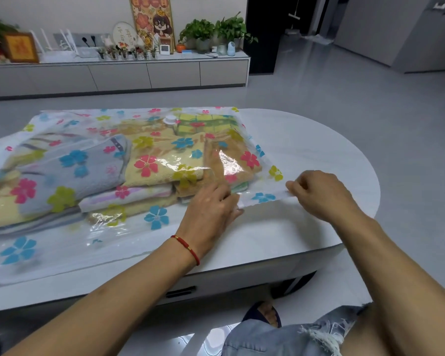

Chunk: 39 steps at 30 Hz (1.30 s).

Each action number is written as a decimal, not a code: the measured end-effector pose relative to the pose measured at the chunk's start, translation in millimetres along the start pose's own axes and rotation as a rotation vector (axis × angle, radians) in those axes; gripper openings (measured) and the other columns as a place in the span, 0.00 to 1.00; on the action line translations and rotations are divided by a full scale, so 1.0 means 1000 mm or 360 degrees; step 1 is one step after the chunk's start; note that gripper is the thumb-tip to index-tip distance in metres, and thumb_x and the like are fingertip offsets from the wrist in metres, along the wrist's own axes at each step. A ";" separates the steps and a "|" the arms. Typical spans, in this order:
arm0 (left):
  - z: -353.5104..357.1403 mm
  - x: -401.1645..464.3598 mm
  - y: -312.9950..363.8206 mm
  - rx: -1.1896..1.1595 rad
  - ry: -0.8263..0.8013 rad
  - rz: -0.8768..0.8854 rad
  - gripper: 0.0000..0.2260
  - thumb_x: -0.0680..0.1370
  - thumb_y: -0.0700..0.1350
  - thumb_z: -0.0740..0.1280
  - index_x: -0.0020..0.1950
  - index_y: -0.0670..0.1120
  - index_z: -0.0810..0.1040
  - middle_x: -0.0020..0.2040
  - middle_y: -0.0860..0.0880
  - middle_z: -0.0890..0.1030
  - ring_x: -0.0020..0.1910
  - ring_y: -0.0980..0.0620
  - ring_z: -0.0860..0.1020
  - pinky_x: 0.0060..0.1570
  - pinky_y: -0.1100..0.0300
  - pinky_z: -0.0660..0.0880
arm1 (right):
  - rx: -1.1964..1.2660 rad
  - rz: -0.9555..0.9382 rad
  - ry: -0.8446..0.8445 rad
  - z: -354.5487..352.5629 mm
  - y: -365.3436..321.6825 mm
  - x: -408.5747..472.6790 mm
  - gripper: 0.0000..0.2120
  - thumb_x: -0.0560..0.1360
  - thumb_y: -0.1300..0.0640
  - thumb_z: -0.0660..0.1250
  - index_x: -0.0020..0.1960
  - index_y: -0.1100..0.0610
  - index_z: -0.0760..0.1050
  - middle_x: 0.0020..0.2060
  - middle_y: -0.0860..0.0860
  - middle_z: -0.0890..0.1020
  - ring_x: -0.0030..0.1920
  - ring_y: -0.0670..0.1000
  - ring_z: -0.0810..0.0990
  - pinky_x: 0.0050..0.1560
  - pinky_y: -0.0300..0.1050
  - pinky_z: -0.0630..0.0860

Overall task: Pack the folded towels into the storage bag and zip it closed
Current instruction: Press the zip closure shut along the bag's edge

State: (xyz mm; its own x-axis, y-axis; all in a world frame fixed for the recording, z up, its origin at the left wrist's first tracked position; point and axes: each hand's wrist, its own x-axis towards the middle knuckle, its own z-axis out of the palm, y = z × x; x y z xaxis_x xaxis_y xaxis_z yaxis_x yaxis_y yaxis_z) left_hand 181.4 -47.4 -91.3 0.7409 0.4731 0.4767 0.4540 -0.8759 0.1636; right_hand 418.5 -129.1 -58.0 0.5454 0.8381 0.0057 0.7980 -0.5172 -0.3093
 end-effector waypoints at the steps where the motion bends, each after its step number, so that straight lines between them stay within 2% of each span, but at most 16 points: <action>1: -0.001 -0.006 -0.002 -0.0066 0.0011 -0.0071 0.13 0.78 0.51 0.69 0.52 0.42 0.82 0.47 0.45 0.79 0.47 0.44 0.75 0.45 0.49 0.74 | -0.0100 -0.0114 0.0149 0.002 -0.006 -0.005 0.16 0.80 0.41 0.63 0.56 0.53 0.80 0.53 0.52 0.83 0.55 0.57 0.79 0.46 0.50 0.77; 2: -0.002 -0.015 -0.007 -0.0102 0.0061 -0.0146 0.14 0.78 0.52 0.68 0.56 0.43 0.82 0.50 0.45 0.79 0.49 0.45 0.75 0.47 0.50 0.73 | -0.0112 -0.0258 0.0231 0.003 -0.012 -0.011 0.17 0.80 0.41 0.64 0.62 0.50 0.78 0.58 0.51 0.81 0.60 0.57 0.77 0.52 0.53 0.77; 4: -0.004 -0.039 -0.021 -0.0081 0.0159 -0.0326 0.12 0.79 0.49 0.68 0.60 0.45 0.80 0.54 0.44 0.78 0.54 0.44 0.75 0.52 0.49 0.73 | -0.0023 -0.0615 0.0207 0.008 -0.021 -0.019 0.17 0.79 0.43 0.65 0.66 0.47 0.77 0.63 0.51 0.79 0.64 0.56 0.74 0.59 0.57 0.75; 8: -0.005 -0.075 -0.051 -0.0047 -0.0091 -0.0497 0.15 0.77 0.49 0.70 0.62 0.46 0.78 0.63 0.45 0.76 0.64 0.44 0.72 0.61 0.48 0.72 | -0.0134 -0.0955 -0.0066 0.026 -0.033 -0.025 0.20 0.77 0.48 0.68 0.68 0.47 0.76 0.65 0.49 0.79 0.66 0.56 0.75 0.63 0.55 0.73; 10: -0.006 -0.072 -0.058 -0.0126 -0.0166 -0.0503 0.14 0.76 0.51 0.71 0.57 0.46 0.81 0.59 0.47 0.79 0.60 0.46 0.74 0.57 0.51 0.73 | -0.0258 -0.0949 -0.0113 0.032 -0.037 -0.024 0.20 0.78 0.49 0.68 0.69 0.48 0.76 0.65 0.49 0.79 0.65 0.56 0.76 0.62 0.53 0.74; 11: -0.007 -0.068 -0.060 -0.0108 -0.0194 -0.0475 0.11 0.75 0.52 0.71 0.52 0.46 0.82 0.53 0.48 0.81 0.54 0.47 0.75 0.52 0.52 0.73 | -0.0277 -0.0935 -0.0116 0.033 -0.038 -0.023 0.20 0.78 0.50 0.68 0.69 0.48 0.76 0.66 0.49 0.78 0.65 0.55 0.76 0.62 0.53 0.74; 13: -0.009 -0.063 -0.063 -0.0060 -0.0221 -0.0421 0.11 0.75 0.53 0.71 0.40 0.46 0.80 0.40 0.49 0.79 0.44 0.48 0.74 0.42 0.54 0.70 | -0.0274 -0.0924 -0.0128 0.036 -0.038 -0.021 0.20 0.78 0.52 0.69 0.69 0.48 0.76 0.66 0.48 0.77 0.66 0.54 0.75 0.61 0.52 0.75; 15: -0.011 -0.063 -0.069 -0.0102 -0.0198 -0.0411 0.11 0.75 0.49 0.72 0.37 0.43 0.78 0.36 0.49 0.78 0.40 0.47 0.74 0.40 0.54 0.69 | -0.0285 -0.0929 -0.0135 0.038 -0.036 -0.022 0.20 0.77 0.53 0.69 0.69 0.47 0.76 0.66 0.47 0.76 0.66 0.54 0.74 0.59 0.51 0.75; 19: -0.015 -0.066 -0.069 -0.0079 -0.0181 -0.0195 0.06 0.77 0.42 0.71 0.41 0.42 0.81 0.39 0.46 0.79 0.41 0.44 0.76 0.40 0.53 0.72 | -0.0282 -0.0943 -0.0063 0.042 -0.035 -0.023 0.20 0.77 0.56 0.70 0.68 0.47 0.77 0.66 0.47 0.76 0.64 0.54 0.75 0.57 0.51 0.75; 22: -0.021 -0.069 -0.061 0.0107 -0.0008 -0.0069 0.05 0.79 0.39 0.67 0.44 0.40 0.79 0.41 0.43 0.78 0.41 0.42 0.75 0.39 0.50 0.72 | -0.0240 -0.0947 0.0016 0.042 -0.035 -0.023 0.15 0.78 0.54 0.70 0.64 0.48 0.80 0.64 0.48 0.79 0.62 0.55 0.76 0.55 0.52 0.76; 24: -0.026 -0.072 -0.050 0.0174 0.0168 -0.0125 0.07 0.82 0.41 0.64 0.45 0.40 0.78 0.41 0.43 0.76 0.40 0.42 0.73 0.39 0.48 0.71 | -0.0203 -0.0965 0.0111 0.041 -0.035 -0.022 0.11 0.78 0.53 0.71 0.60 0.49 0.83 0.60 0.49 0.82 0.59 0.56 0.79 0.52 0.51 0.77; 26: -0.028 -0.078 -0.036 0.0262 0.0208 -0.0175 0.10 0.83 0.43 0.61 0.45 0.42 0.76 0.40 0.44 0.74 0.39 0.41 0.72 0.38 0.47 0.69 | -0.0144 -0.0973 0.0176 0.041 -0.035 -0.022 0.08 0.78 0.54 0.71 0.56 0.49 0.85 0.55 0.48 0.84 0.55 0.56 0.81 0.47 0.49 0.77; 30: -0.023 -0.069 -0.009 0.0237 0.0068 -0.0278 0.10 0.79 0.51 0.64 0.50 0.45 0.78 0.44 0.46 0.78 0.43 0.44 0.76 0.40 0.48 0.73 | -0.0071 -0.1046 0.0261 0.041 -0.033 -0.025 0.06 0.77 0.55 0.73 0.52 0.47 0.87 0.48 0.47 0.85 0.50 0.56 0.82 0.39 0.49 0.78; 34: -0.009 -0.024 0.012 0.0298 -0.0033 -0.0130 0.19 0.76 0.57 0.66 0.61 0.46 0.78 0.53 0.47 0.79 0.52 0.43 0.75 0.50 0.47 0.71 | -0.0059 -0.1171 0.0351 0.041 -0.032 -0.026 0.05 0.78 0.53 0.72 0.52 0.49 0.87 0.44 0.49 0.85 0.44 0.58 0.82 0.35 0.50 0.78; 37: 0.000 0.000 0.023 0.0270 -0.0134 -0.0086 0.15 0.79 0.54 0.63 0.57 0.47 0.82 0.49 0.47 0.80 0.53 0.44 0.75 0.52 0.48 0.70 | -0.0126 -0.1236 0.0365 0.043 -0.029 -0.026 0.08 0.79 0.52 0.70 0.54 0.49 0.87 0.43 0.50 0.84 0.43 0.58 0.81 0.34 0.51 0.78; 39: 0.001 0.007 0.023 0.0239 -0.0084 0.0043 0.11 0.79 0.48 0.66 0.47 0.42 0.84 0.41 0.45 0.80 0.45 0.42 0.77 0.45 0.49 0.73 | -0.0179 -0.1267 0.0377 0.044 -0.027 -0.026 0.09 0.80 0.51 0.68 0.54 0.49 0.87 0.43 0.50 0.85 0.44 0.58 0.81 0.34 0.51 0.78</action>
State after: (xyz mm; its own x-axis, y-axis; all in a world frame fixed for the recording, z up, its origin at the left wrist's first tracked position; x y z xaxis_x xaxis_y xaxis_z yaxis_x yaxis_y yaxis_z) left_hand 197.5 -64.2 -85.6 0.7771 0.4571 0.4327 0.4993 -0.8663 0.0186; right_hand 371.7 -129.3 -91.8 -0.1623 0.9082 0.3857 0.9815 0.1888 -0.0316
